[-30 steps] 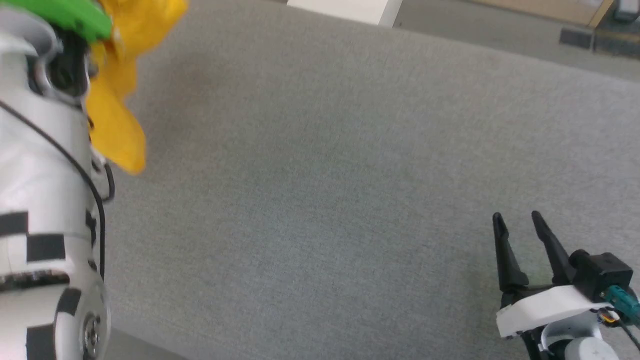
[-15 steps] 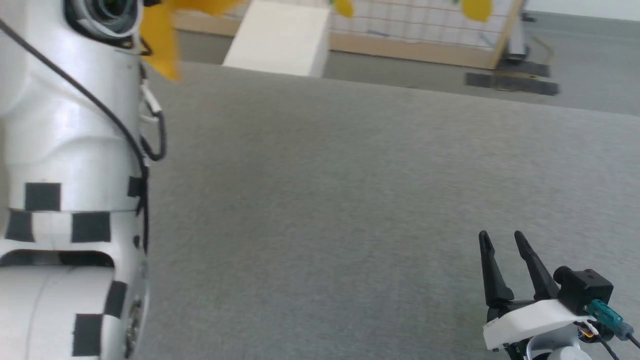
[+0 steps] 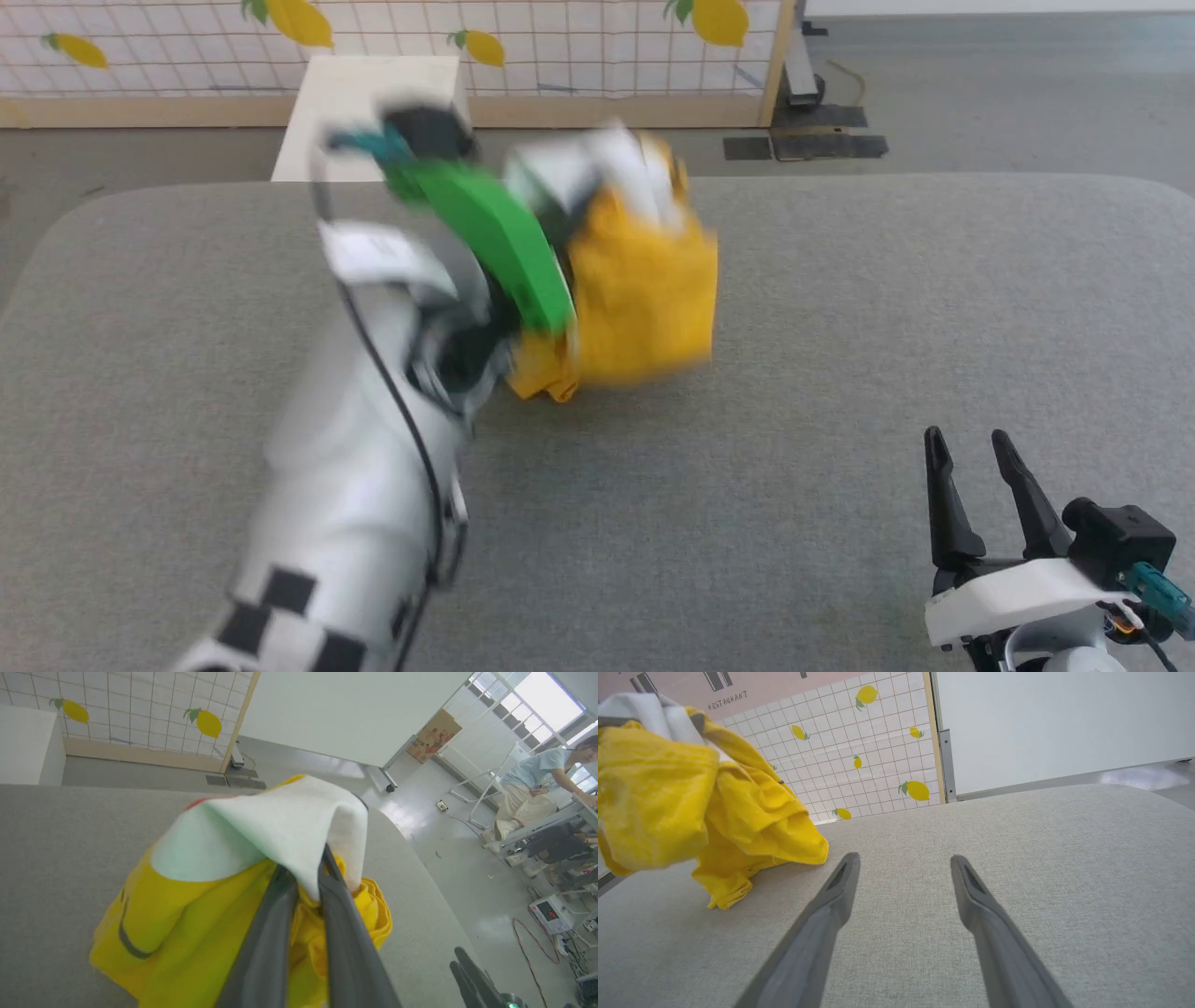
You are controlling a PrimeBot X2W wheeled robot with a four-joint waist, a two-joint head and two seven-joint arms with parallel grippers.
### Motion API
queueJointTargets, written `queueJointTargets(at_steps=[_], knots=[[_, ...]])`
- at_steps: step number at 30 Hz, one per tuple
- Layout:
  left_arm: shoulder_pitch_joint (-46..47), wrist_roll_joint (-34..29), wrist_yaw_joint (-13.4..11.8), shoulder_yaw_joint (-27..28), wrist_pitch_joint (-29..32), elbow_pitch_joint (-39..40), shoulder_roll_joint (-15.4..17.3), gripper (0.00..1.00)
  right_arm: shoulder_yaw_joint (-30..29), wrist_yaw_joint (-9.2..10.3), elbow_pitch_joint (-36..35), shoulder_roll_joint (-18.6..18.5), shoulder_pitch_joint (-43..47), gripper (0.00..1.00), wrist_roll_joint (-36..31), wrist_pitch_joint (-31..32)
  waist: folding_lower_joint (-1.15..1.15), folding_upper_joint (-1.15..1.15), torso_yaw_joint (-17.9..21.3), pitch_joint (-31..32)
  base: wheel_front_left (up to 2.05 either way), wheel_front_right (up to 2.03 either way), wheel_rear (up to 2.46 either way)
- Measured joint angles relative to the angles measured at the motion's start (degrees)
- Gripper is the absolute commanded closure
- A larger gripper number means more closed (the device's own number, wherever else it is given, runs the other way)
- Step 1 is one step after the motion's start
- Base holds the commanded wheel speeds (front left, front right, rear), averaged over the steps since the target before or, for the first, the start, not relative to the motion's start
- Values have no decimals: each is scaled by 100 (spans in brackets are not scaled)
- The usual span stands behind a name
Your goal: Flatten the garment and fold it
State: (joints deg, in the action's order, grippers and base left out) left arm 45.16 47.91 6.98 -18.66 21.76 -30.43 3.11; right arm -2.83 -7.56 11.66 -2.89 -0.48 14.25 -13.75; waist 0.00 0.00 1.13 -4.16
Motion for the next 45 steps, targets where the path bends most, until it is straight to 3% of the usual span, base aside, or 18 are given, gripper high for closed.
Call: queueJointTargets(at_steps=[9, 13, 14, 15, 16, 24, 28, 31, 35, 38, 45], knots=[[-1544, 123, -261, -1463, 753, -513, -24, 100, 116, 0, 10, 3, -10, 0, 91, -23, 0, 0, 73, -194, 0, 0, 0], [-1679, 353, -385, -1663, 905, -533, -33, 100, 142, 0, 23, 2, -50, 0, 158, -36, 0, 0, 15, -211, 0, 0, 0], [-1678, 358, -441, -1639, 808, -517, -40, 67, 145, 0, 27, 1, -70, 0, 166, -38, 0, 0, -8, -212, 0, 0, 0], [-1677, 398, -468, -1593, 754, -497, -44, 16, 141, 0, 29, 1, -81, 0, 169, -40, 0, 0, -31, -209, 0, 0, 0], [-1677, 516, -501, -1500, 686, -444, -48, 0, 141, 0, 35, 2, -82, 0, 177, -40, 0, 0, -54, -194, 0, 0, 0], [-1291, 1137, -554, -244, -318, 502, 151, 0, 94, 0, 125, 1, -69, 0, 187, -49, 0, 0, -241, 18, 0, 0, 0], [-1196, 935, -400, 303, -1368, 1057, 643, 0, 108, 0, 144, 2, -65, 0, 192, -71, 0, 0, -333, 153, 0, 0, 0], [-1352, 442, -424, 556, -2172, 1333, 1037, 0, 91, 0, 167, 2, -64, 0, 197, -75, 0, 0, -384, 248, 0, 0, 0], [-1951, -461, -813, 700, -3126, 1602, 1572, 0, 81, 0, 178, 4, -53, 0, 187, -89, 0, 0, -445, 362, 0, 0, 0], [-2529, -1004, -1121, 720, -3451, 1794, 1818, 0, 32, 0, 194, 4, 21, 0, 187, -89, 0, 0, -479, 439, 0, 0, 0], [-3840, -1685, -1595, 690, -3617, 2436, 1956, 0, -188, 0, 226, 3, 81, 0, 4, -47, 0, 0, -498, 472, 0, 0, 0]])
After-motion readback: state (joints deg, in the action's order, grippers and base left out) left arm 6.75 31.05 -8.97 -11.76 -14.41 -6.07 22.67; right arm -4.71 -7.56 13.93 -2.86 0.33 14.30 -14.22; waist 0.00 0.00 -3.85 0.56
